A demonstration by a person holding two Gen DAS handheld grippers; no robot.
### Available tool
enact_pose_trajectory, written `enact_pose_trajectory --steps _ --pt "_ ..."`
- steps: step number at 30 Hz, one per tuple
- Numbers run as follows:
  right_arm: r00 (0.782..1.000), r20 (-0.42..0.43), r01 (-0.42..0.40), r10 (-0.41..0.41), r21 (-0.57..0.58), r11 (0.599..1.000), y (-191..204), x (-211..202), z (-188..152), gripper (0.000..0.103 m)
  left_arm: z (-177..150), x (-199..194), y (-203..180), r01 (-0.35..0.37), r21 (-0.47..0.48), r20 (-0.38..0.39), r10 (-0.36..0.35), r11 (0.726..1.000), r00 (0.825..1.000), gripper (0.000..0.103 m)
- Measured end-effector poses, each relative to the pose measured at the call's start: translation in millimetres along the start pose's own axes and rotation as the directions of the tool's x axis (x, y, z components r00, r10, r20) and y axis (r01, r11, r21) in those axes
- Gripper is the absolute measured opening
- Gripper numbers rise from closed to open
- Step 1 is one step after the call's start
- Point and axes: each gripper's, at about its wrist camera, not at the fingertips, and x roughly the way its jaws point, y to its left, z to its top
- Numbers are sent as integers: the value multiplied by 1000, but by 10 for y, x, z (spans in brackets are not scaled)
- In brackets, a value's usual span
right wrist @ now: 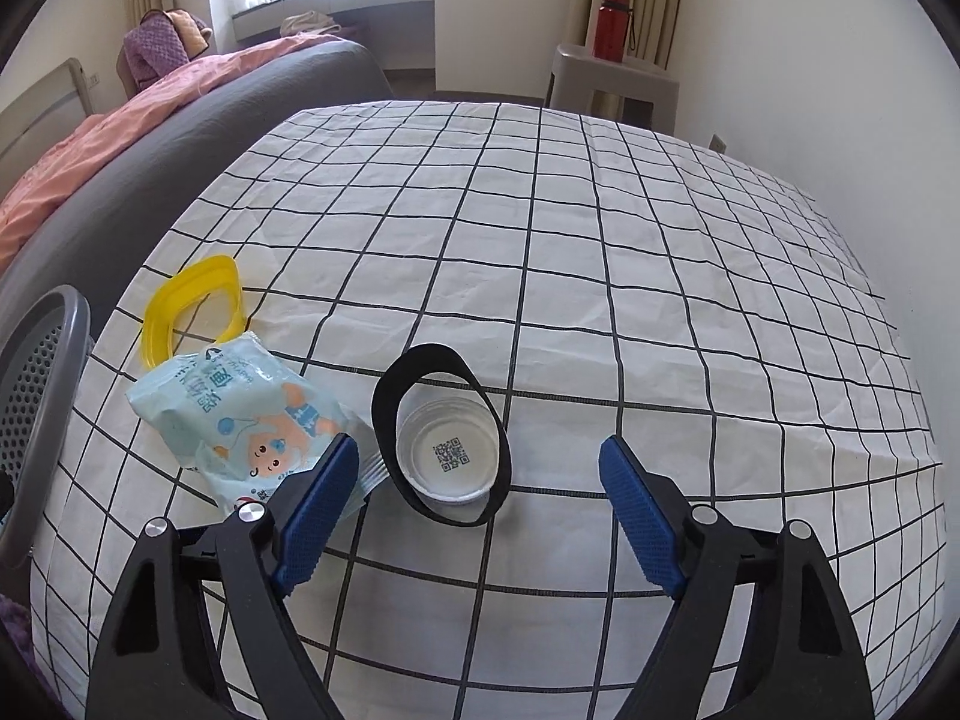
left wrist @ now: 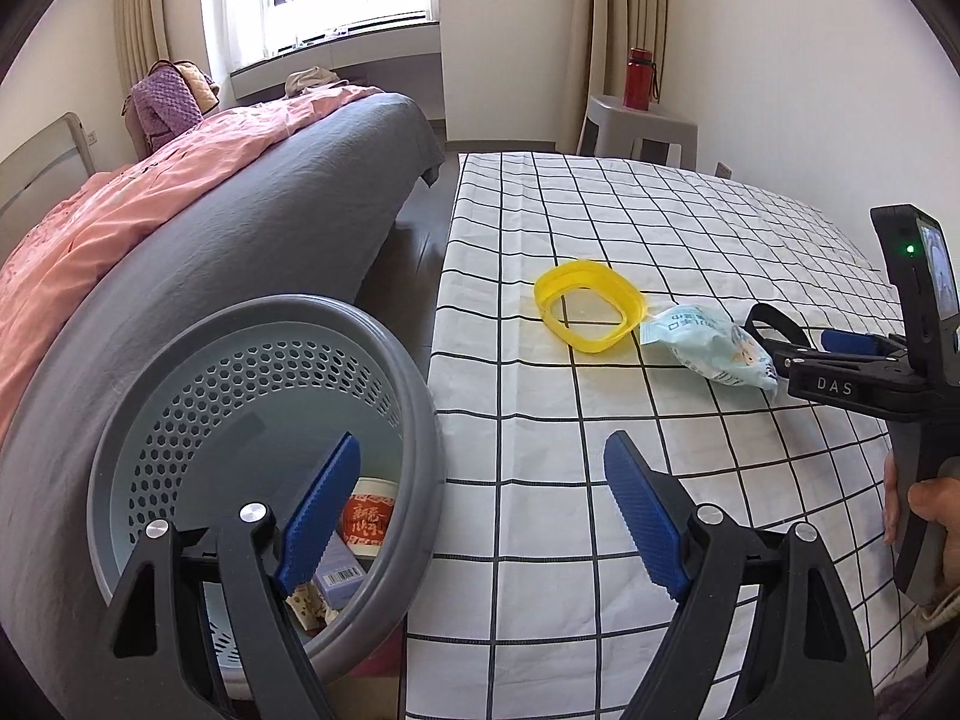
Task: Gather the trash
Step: 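Grasp the black band with the right gripper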
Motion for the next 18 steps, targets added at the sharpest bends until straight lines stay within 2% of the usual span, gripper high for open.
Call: enact_pose_trajectory --steps 3,9,11,13,18 --pt "1000 -3 -4 4 -15 1000 45 0 10 70 -6 10 -18 2 3 -3 -2 1000 1000 80" --pt "999 -24 -31 31 -27 999 76 8 9 41 -12 9 -30 -7 6 -1 7 1000 1000 80" --pt "999 -22 -42 42 -17 999 62 -14 10 38 -14 5 -35 -9 7 1 9 1000 1000 80" --pt "998 -18 -56 56 -3 998 30 -45 12 27 -17 2 -41 -13 8 5 13 1000 1000 80" --pt "997 -4 -74 74 21 997 -70 -138 -12 22 -32 -5 -77 -17 17 8 17 1000 1000 80"
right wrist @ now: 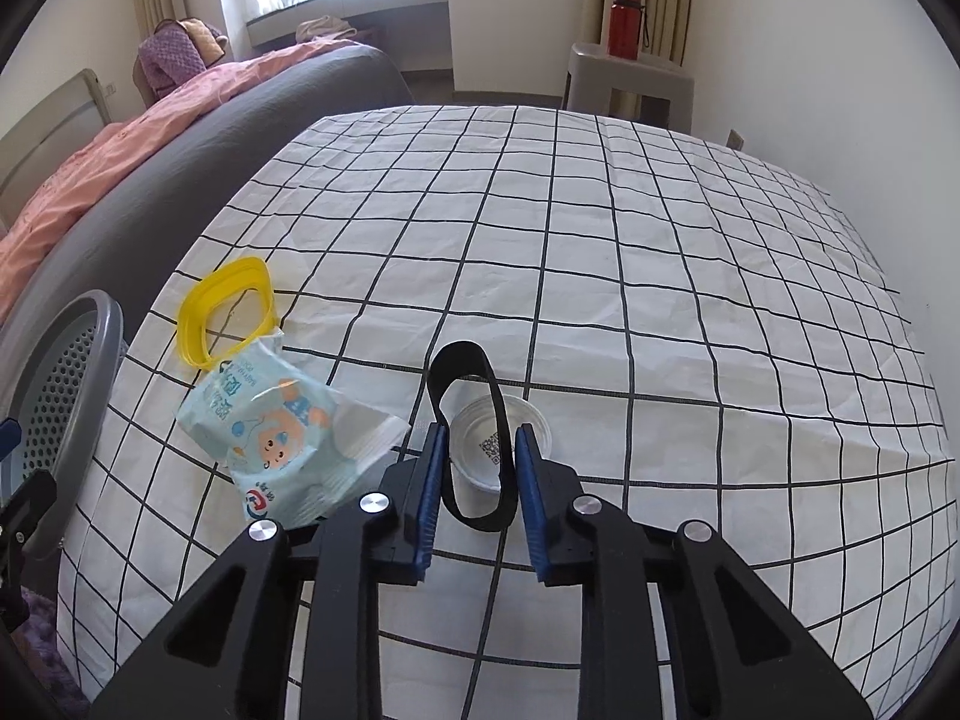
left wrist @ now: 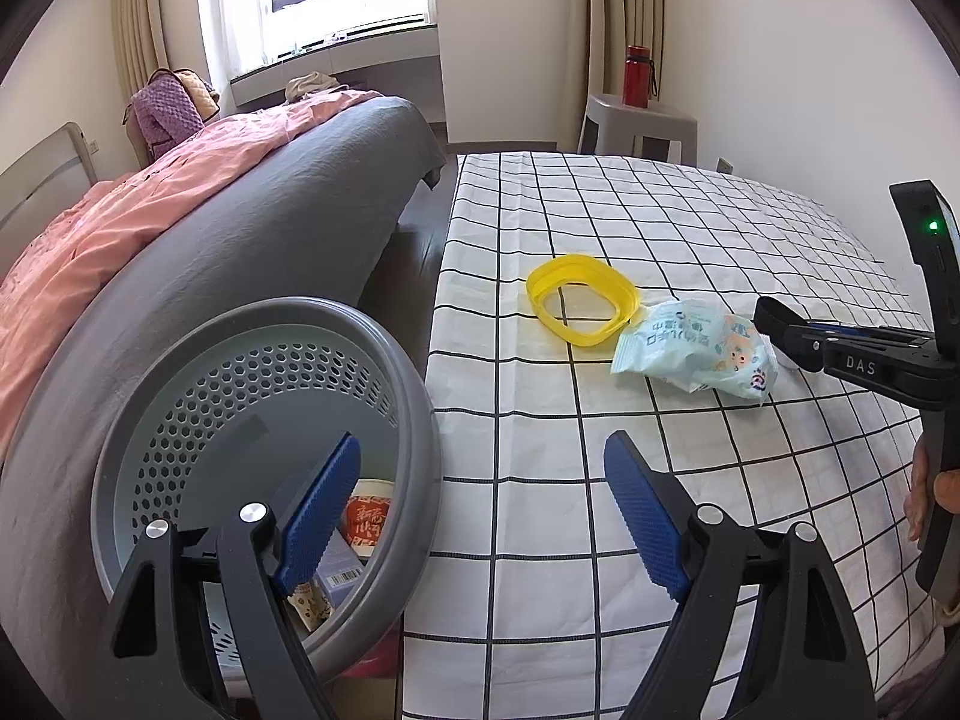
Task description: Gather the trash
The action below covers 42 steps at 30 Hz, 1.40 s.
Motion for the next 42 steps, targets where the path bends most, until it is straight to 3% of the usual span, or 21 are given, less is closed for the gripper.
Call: enact_pose_trajectory --steps 10,16,23,32,42 --pt "998 17 -62 61 78 995 -273 -188 -72 13 32 -96 -186 51 5 20 -51 999 999 80" --pt "996 33 -81 79 100 992 -376 -305 -103 13 66 -2 -424 122 -26 -20 -122 992 992 80" --pt "994 56 -98 92 116 988 -451 -406 -68 13 145 194 -721 155 -49 -78 -159 987 984 80" --pt "990 71 -127 118 128 984 -507 -453 -13 13 251 412 -1086 131 -8 -83 -131 991 988 80" --pt "986 90 -155 142 159 975 -625 -502 39 13 301 663 -1368 55 56 -111 -48 997 993 80"
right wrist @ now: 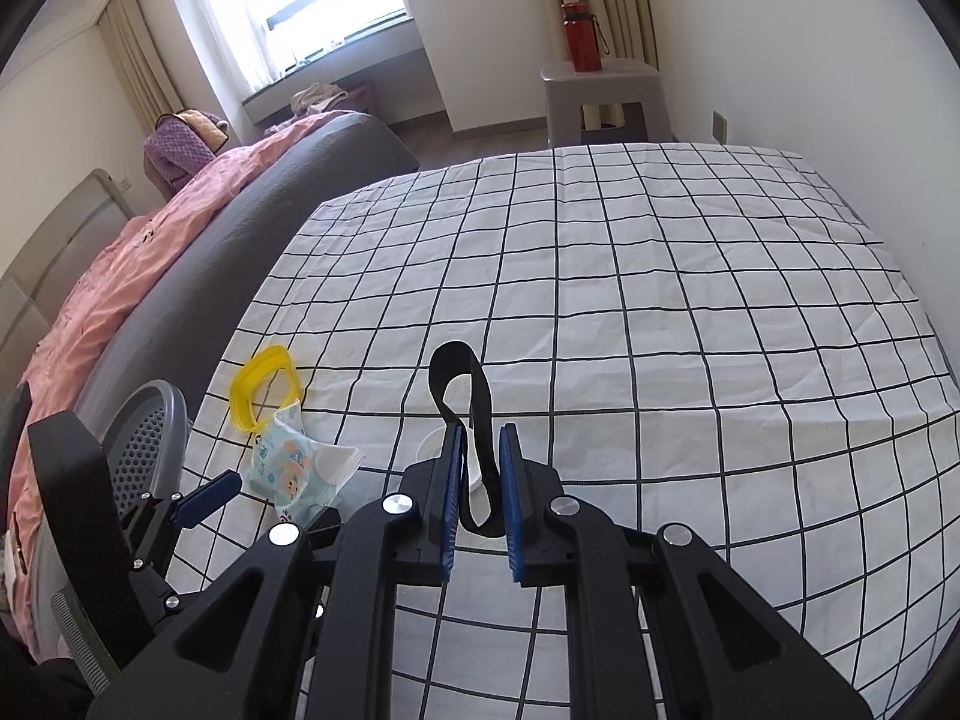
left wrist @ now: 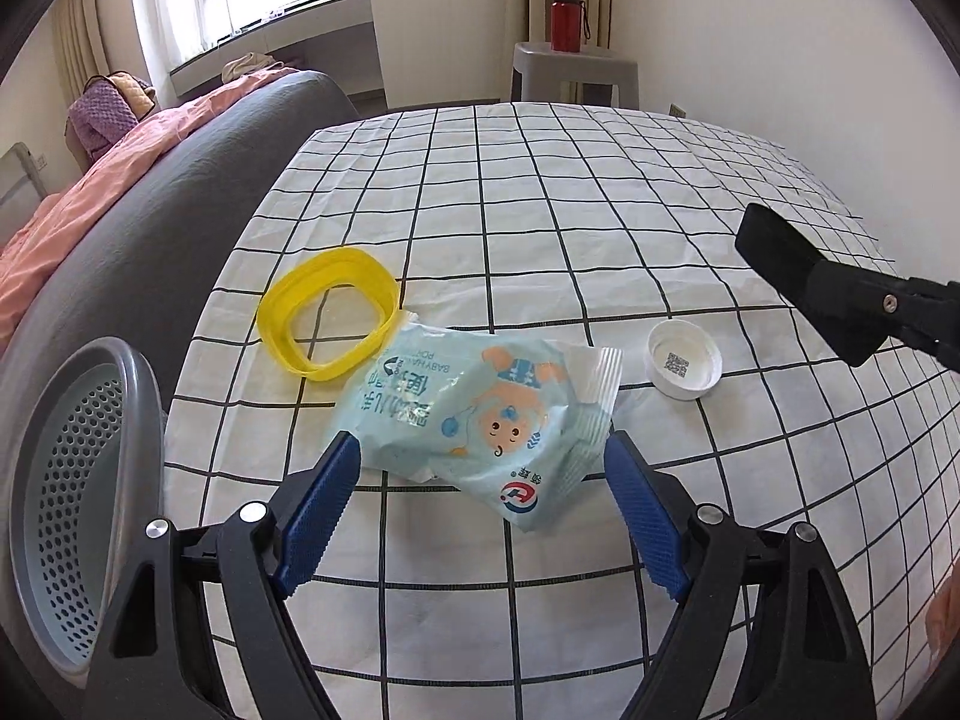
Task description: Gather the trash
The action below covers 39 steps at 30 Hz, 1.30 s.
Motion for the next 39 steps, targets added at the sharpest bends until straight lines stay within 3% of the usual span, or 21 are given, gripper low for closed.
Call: enact_pose_trajectory --steps 14,23,30,39 --pt "1000 5 -5 5 -12 1000 59 -28 -12 13 -273 -139 483 -53 -39 -30 52 998 998 80" --pt "1000 14 -8 9 -16 1000 80 -46 9 13 -341 -406 741 -32 -72 -40 29 997 999 80" --pt "1000 23 -8 9 -15 1000 69 -92 2 13 -58 -439 695 13 -95 -33 -16 995 999 80" --pt "999 37 -14 15 -11 1000 53 -145 20 13 307 -39 673 47 -170 -122 -68 984 990 80"
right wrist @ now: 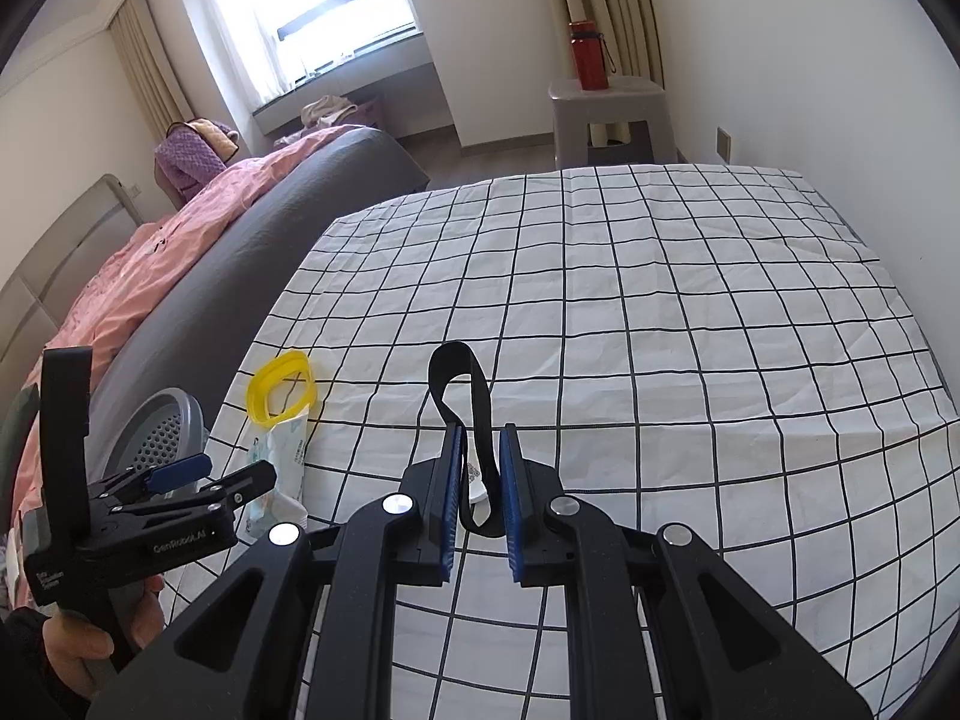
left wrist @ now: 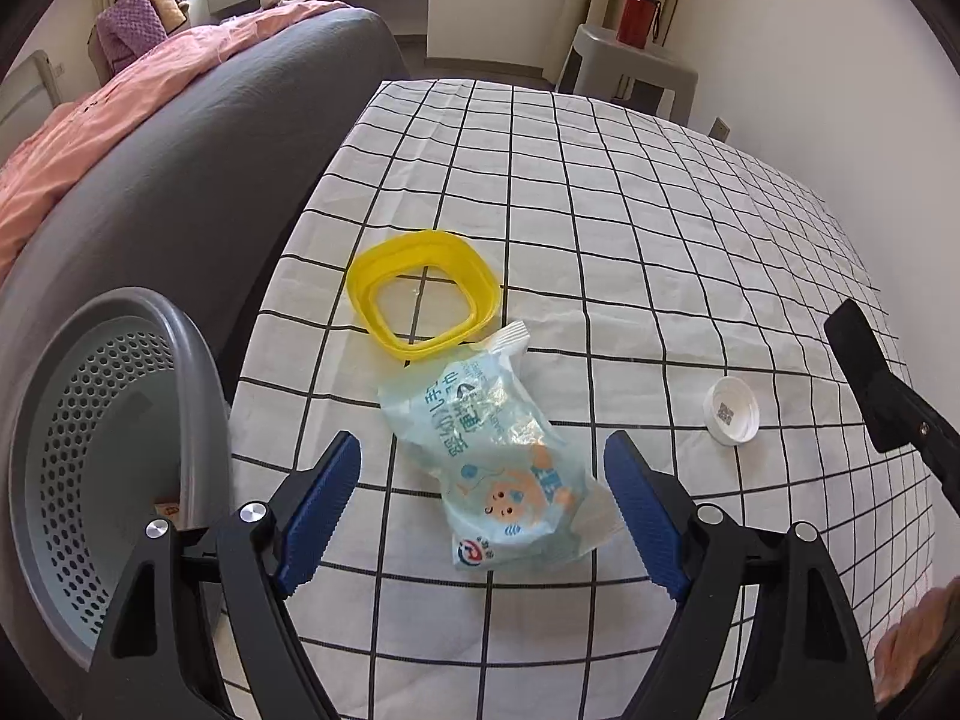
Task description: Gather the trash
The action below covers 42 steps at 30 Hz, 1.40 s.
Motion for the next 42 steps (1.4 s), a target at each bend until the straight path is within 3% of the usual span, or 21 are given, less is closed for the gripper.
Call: enact_pose_trajectory --steps 11,13,14,23,32,42 --pt "1000 -2 -7 7 -3 1000 8 -1 14 13 -57 332 25 -8 -19 -67 7 1000 998 79" --pt "1000 -2 -7 7 -3 1000 5 1 13 13 -86 349 25 3 -19 -71 -4 1000 997 72" --pt "1000 -2 -8 8 -3 1000 5 1 13 13 -105 354 25 12 -17 -79 -13 1000 997 63" --pt "1000 -5 -4 3 -11 1000 37 14 -11 13 -318 223 85 39 11 -37 -38 999 999 60" --pt "1000 -8 -8 8 -57 998 259 8 -56 13 -549 -225 272 19 70 75 -24 997 997 60" --pt "998 -26 -55 52 -154 986 976 78 -181 13 -514 -810 925 -42 49 236 29 998 971 60"
